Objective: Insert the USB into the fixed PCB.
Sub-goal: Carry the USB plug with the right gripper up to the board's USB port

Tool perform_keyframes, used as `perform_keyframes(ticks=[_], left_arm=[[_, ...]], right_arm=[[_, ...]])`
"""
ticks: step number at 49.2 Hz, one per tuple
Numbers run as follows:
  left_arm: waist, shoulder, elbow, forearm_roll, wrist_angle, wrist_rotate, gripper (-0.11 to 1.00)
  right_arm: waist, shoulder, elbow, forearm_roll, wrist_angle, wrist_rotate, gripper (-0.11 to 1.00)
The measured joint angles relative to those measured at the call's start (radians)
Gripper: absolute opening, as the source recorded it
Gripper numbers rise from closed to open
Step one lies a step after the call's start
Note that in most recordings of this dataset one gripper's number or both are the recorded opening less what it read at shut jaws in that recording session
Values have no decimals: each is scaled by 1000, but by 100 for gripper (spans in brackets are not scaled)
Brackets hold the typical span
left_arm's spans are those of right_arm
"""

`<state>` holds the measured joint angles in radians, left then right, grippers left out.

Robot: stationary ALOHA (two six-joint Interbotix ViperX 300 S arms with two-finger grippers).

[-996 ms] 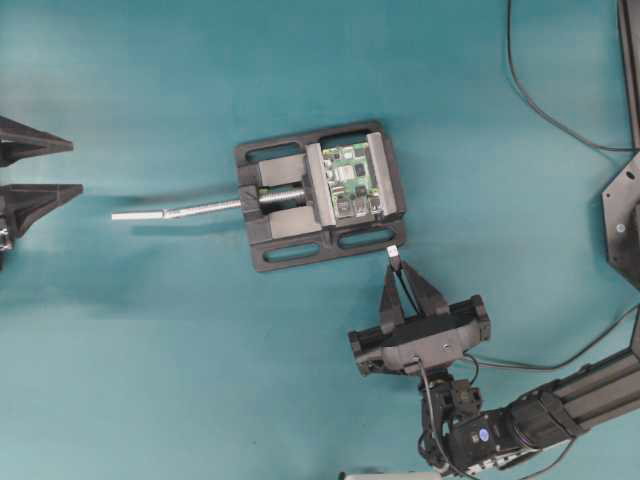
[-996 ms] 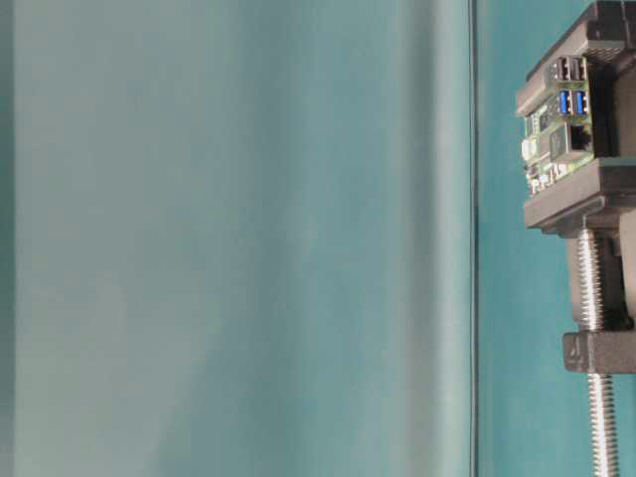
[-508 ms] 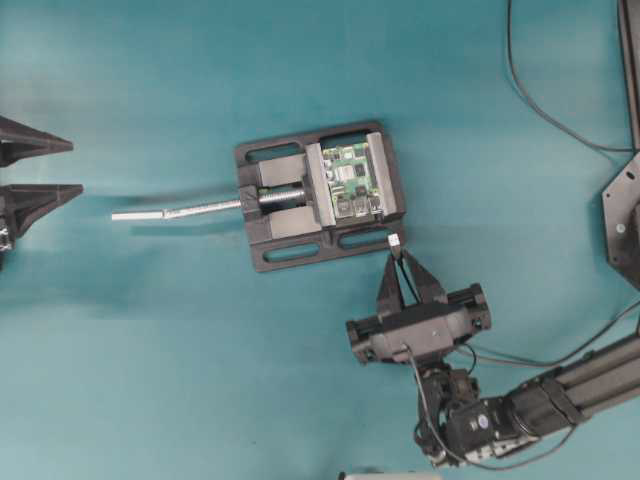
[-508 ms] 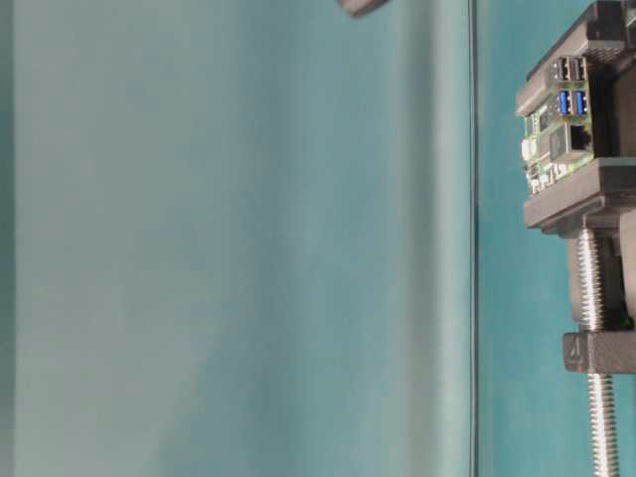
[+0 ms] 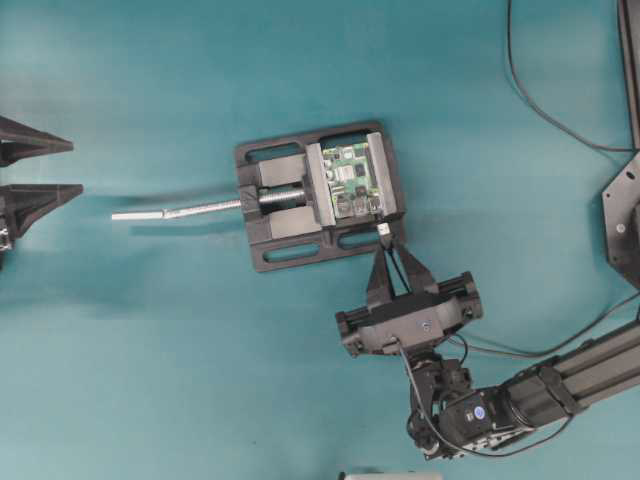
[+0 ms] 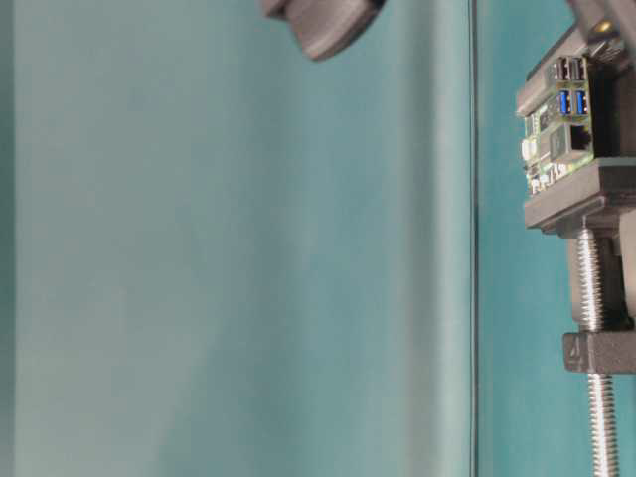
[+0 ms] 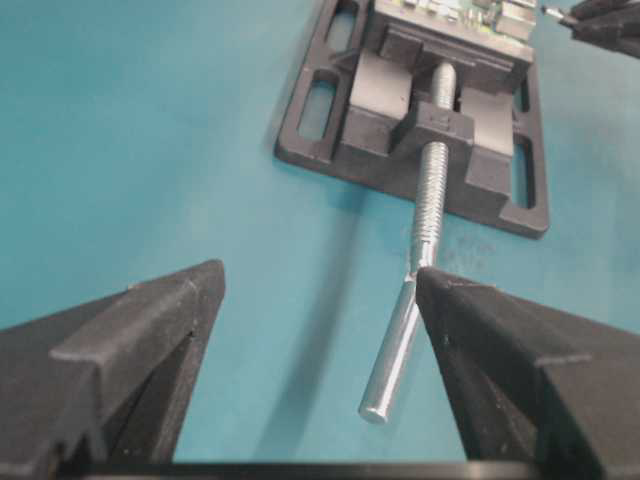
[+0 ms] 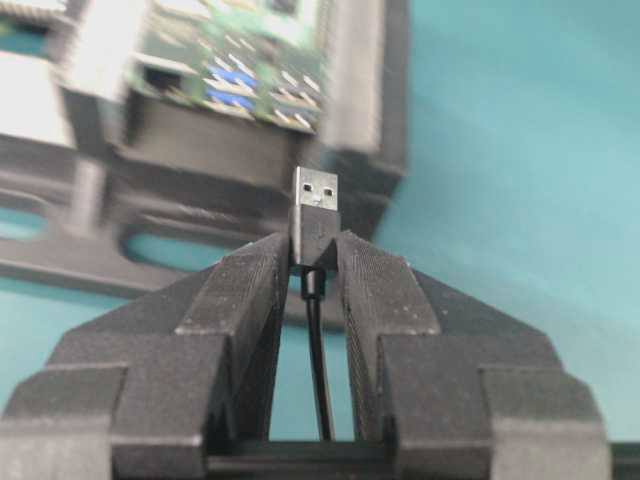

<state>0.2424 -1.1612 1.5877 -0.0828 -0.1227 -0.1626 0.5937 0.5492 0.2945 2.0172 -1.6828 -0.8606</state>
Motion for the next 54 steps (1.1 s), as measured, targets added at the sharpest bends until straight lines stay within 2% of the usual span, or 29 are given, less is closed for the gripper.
perform_keyframes(ticks=[5,23,54], left_arm=[[0,0,0,0,0,0,93],[0,-2,0,0,0,0,93],[0,0,-2,0,0,0,93]], right_arm=[[-2,-9,2,-20,-2,-3,21],[-18,-20,2,-25,6,-5,21],[-29,-25,3,2,9,-35,21]])
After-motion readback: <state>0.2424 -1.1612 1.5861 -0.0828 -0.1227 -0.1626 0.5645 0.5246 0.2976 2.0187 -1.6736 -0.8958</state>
